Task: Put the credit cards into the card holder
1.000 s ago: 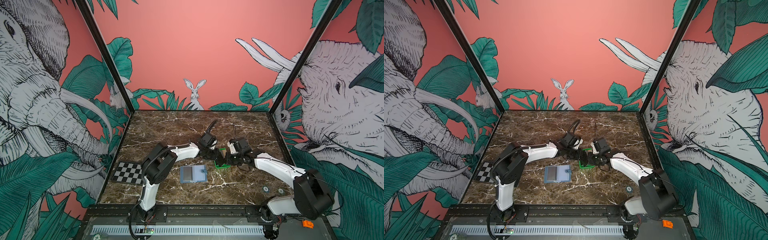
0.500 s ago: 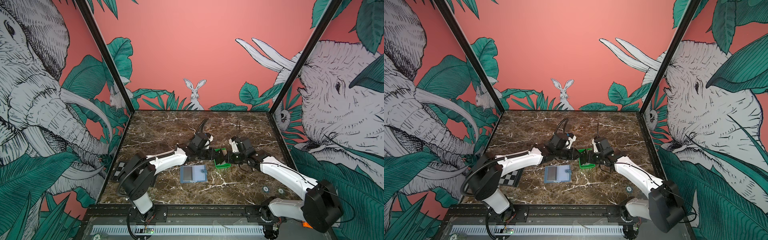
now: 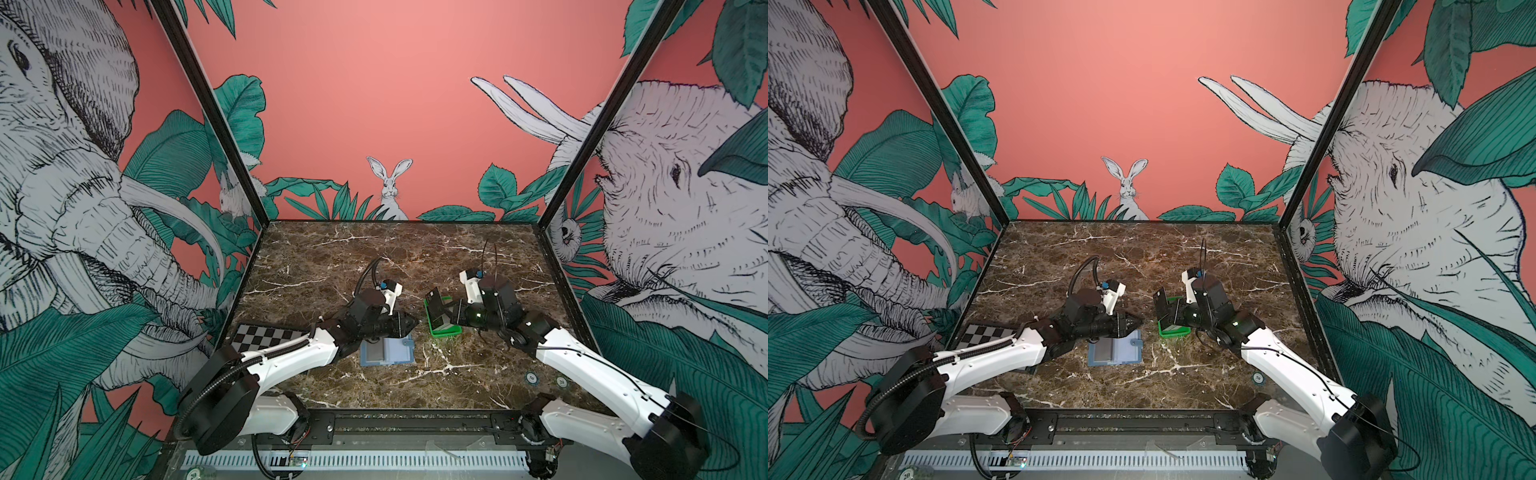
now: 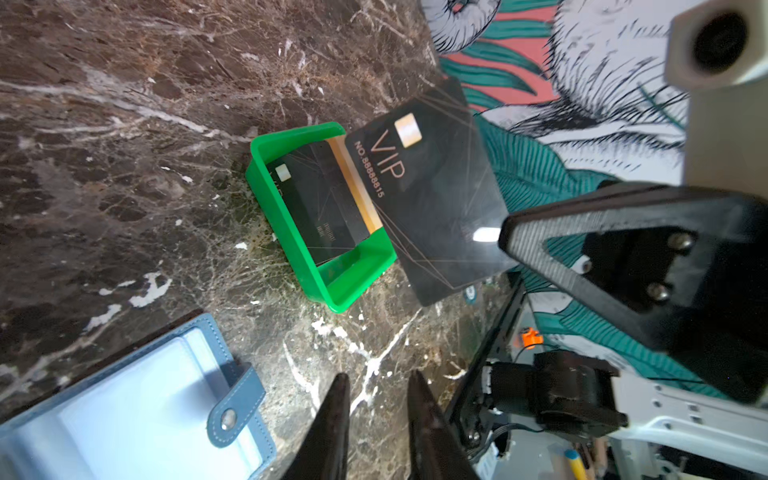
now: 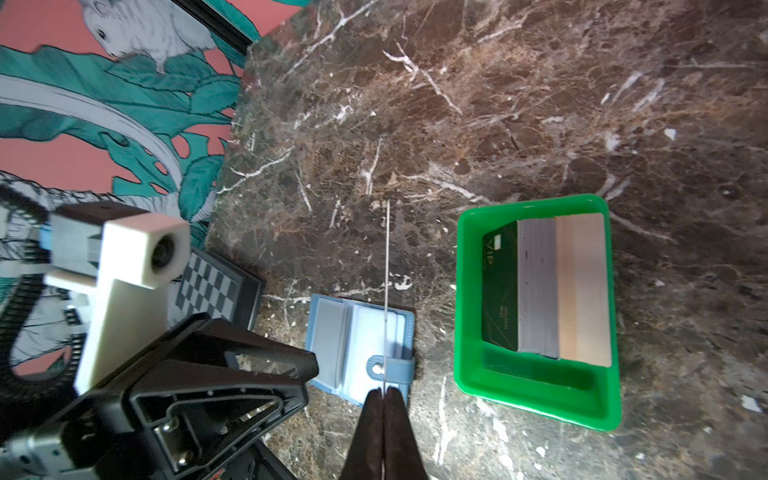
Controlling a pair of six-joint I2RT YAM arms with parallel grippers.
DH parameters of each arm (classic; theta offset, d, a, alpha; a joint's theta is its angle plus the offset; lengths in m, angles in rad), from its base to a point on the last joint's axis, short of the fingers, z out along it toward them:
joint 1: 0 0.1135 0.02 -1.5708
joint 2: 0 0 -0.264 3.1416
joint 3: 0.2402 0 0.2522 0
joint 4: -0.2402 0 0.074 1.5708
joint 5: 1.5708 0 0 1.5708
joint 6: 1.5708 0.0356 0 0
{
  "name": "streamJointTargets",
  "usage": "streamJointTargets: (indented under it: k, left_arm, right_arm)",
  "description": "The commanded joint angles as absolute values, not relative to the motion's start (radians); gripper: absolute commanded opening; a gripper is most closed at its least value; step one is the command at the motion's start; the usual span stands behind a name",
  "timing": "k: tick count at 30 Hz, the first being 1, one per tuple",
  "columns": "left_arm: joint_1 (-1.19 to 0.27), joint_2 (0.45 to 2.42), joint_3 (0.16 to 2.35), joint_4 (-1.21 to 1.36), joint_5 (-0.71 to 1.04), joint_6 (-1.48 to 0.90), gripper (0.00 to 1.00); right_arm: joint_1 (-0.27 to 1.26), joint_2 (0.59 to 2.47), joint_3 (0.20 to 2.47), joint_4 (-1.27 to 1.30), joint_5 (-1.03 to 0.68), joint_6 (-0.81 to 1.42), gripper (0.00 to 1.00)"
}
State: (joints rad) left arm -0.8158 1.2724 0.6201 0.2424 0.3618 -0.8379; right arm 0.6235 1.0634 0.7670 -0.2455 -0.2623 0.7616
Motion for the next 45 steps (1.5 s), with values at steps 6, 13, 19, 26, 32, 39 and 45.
streamJointTargets:
  k: [6, 13, 19, 26, 32, 39, 45]
  left_arm:
    - [-0.732, 1.140, 0.488, 0.501, 0.526, -0.976, 0.28]
    - [-0.673, 1.107, 0.477, 0.579, 0.645, -1.040, 0.19]
    - [-0.666, 1.153, 0.468, 0.698, 0.679, -1.135, 0.24]
    - [-0.649, 1.185, 0.450, 0.768, 0.686, -1.198, 0.26]
    - [-0.631, 1.208, 0.437, 0.809, 0.695, -1.233, 0.28]
    - [-0.615, 1.231, 0.435, 0.954, 0.725, -1.304, 0.26]
    - [-0.606, 1.245, 0.430, 1.005, 0.727, -1.335, 0.22]
  right_arm:
    - [0.673, 1.002, 0.717, -0.052, -0.309, 0.883, 0.00]
    - [0.693, 0.984, 0.670, 0.113, -0.372, 0.962, 0.00]
    - [0.710, 0.987, 0.657, 0.216, -0.407, 1.005, 0.00]
    - [0.722, 0.974, 0.654, 0.221, -0.405, 1.013, 0.00]
    - [0.726, 0.963, 0.648, 0.231, -0.404, 1.026, 0.00]
    - [0.732, 0.976, 0.613, 0.292, -0.416, 1.067, 0.00]
    - [0.742, 0.974, 0.589, 0.341, -0.407, 1.092, 0.00]
